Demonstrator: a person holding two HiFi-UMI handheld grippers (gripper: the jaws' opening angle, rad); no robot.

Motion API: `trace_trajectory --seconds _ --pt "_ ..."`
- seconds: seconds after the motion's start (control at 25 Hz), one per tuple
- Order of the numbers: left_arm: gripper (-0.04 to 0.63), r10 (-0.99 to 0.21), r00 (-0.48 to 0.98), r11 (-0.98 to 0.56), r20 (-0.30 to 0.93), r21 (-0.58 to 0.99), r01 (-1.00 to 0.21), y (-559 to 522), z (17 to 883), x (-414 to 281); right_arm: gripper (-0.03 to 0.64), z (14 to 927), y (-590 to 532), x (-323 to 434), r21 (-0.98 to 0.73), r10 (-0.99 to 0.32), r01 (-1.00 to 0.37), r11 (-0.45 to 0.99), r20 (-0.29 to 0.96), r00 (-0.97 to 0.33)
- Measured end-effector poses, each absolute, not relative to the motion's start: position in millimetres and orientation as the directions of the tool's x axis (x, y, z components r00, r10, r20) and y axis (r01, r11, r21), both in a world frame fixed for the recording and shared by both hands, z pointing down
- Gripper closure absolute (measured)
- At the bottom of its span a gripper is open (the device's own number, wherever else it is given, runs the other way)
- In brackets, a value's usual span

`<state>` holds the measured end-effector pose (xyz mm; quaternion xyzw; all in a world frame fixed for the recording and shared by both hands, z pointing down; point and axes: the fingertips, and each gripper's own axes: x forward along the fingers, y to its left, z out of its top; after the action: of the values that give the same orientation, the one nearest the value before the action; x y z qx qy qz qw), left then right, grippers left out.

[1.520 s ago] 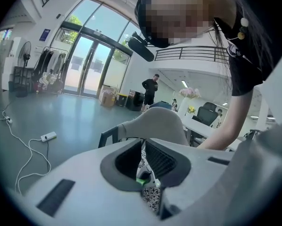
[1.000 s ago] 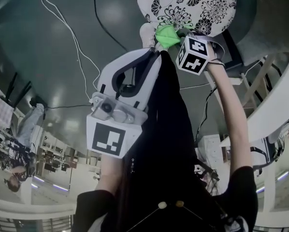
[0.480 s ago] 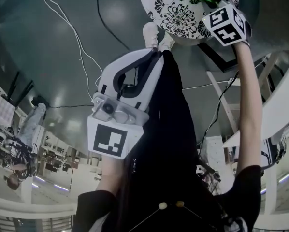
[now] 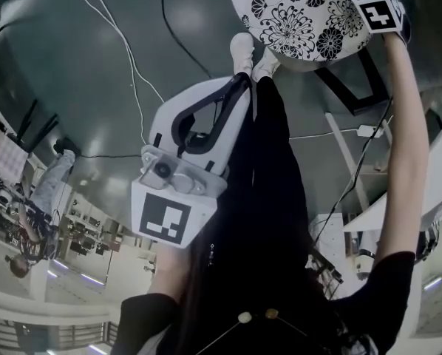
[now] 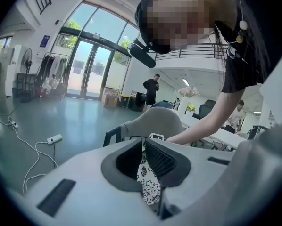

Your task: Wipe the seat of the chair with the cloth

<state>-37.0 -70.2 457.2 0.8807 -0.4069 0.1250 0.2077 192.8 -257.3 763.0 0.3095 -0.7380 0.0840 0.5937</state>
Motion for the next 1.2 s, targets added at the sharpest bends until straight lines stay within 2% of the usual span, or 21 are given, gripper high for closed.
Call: trace_trajectory --seconds 0.4,0.8,0.92,1.04,1.12,1.2 --pt "0.571 -0.696 0.645 -0.537 0.315 0.368 -0.759 -77 450 -30 0.565 791 -136 176 0.146 -0.197 -0.47 0.87 0.978 -0.061" --pt "0.571 -0.664 0.676 -0.591 0.32 0.328 -0.737 -65 432 -29 0.565 773 -76 164 -0.021 -0.043 -0.543 0.839 0.994 -0.105" --pt "0.571 -0.667 0.681 -0.606 0.303 0.311 -0.732 -63 416 -29 0.565 767 -44 155 -0.102 0.064 -0.524 0.846 0.994 -0.092" --pt "0.571 -0.685 0.676 -0.623 0.272 0.263 -0.737 -65 393 -29 0.565 758 -10 152 -0.195 0.206 -0.578 0.792 0.977 -0.046" --pt "0.571 -0.701 0.669 -0.626 0.247 0.235 -0.743 -65 375 -31 0.565 743 0 143 -0.216 0.216 -0.623 0.752 0.973 -0.076" --pt "0.571 -0.715 0.663 -0.624 0.221 0.223 -0.749 -64 356 -33 0.565 717 -6 125 -0.21 0.137 -0.655 0.726 0.977 -0.162"
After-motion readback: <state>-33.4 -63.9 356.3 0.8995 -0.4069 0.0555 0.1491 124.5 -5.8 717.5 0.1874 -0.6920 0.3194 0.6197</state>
